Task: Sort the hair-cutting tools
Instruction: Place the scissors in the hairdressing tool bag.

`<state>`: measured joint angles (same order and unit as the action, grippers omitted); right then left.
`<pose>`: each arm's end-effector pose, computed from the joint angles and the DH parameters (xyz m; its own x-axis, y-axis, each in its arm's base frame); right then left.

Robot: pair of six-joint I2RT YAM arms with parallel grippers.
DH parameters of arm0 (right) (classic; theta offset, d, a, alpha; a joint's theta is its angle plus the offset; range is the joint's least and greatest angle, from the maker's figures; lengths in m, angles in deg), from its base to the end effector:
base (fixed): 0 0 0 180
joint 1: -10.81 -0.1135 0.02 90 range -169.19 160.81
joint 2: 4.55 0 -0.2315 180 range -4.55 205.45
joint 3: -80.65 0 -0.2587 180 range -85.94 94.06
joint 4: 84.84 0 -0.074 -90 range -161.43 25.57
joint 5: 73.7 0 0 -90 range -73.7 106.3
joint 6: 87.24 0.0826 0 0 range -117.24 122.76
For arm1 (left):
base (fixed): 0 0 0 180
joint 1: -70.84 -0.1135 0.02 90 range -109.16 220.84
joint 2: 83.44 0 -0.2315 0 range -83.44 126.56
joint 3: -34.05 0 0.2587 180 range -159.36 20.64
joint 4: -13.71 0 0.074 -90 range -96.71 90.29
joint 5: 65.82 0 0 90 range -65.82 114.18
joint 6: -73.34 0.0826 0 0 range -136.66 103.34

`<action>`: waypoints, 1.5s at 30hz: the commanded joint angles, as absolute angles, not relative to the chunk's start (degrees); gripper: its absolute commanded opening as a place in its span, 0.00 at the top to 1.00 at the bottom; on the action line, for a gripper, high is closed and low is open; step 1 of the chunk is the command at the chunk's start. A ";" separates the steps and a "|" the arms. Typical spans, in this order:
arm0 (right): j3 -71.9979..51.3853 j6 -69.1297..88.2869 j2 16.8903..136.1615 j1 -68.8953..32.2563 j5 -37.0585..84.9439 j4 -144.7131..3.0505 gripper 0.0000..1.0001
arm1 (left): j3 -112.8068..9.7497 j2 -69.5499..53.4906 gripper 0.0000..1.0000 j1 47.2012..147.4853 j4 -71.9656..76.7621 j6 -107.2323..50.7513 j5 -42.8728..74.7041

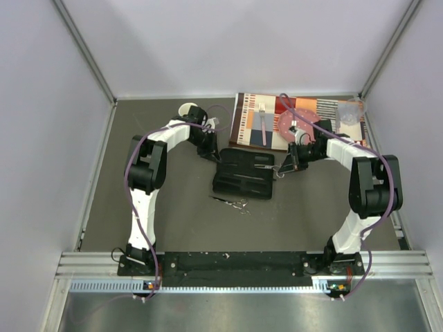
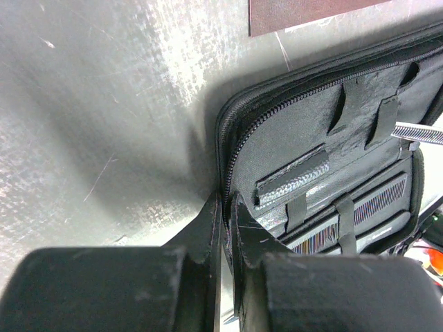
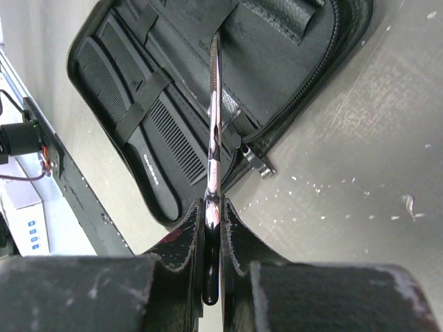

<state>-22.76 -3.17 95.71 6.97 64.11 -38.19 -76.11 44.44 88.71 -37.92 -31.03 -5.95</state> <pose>0.3369 0.0840 0.1155 -0.9041 -0.1302 -0.4070 -0.3894 0.6434 0.6591 0.4250 -0.1806 0.0814 -0.9704 0.0873 -0.2251 0.1993 0.8161 -0.5425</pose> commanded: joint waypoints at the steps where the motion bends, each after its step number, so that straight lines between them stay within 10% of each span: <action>1: -21.87 -1.72 96.69 7.29 68.50 -43.74 1.00 | -75.42 46.64 0.93 87.28 -35.83 -29.76 0.36; 26: -19.32 1.61 106.89 7.38 73.18 -47.26 0.99 | -74.02 46.12 0.93 87.46 -35.65 -30.37 0.71; 32: -18.62 5.22 105.05 7.38 62.98 -47.26 0.48 | -73.93 45.50 0.93 87.46 -35.65 -30.37 1.41; 45: -20.19 14.00 97.40 7.20 45.31 -47.69 0.43 | -73.84 44.80 0.93 87.46 -35.48 -30.28 1.94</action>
<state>-19.86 10.12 100.81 7.54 50.87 -45.76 -75.67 44.46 88.23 -37.40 -31.95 -6.65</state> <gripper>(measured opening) 0.615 0.077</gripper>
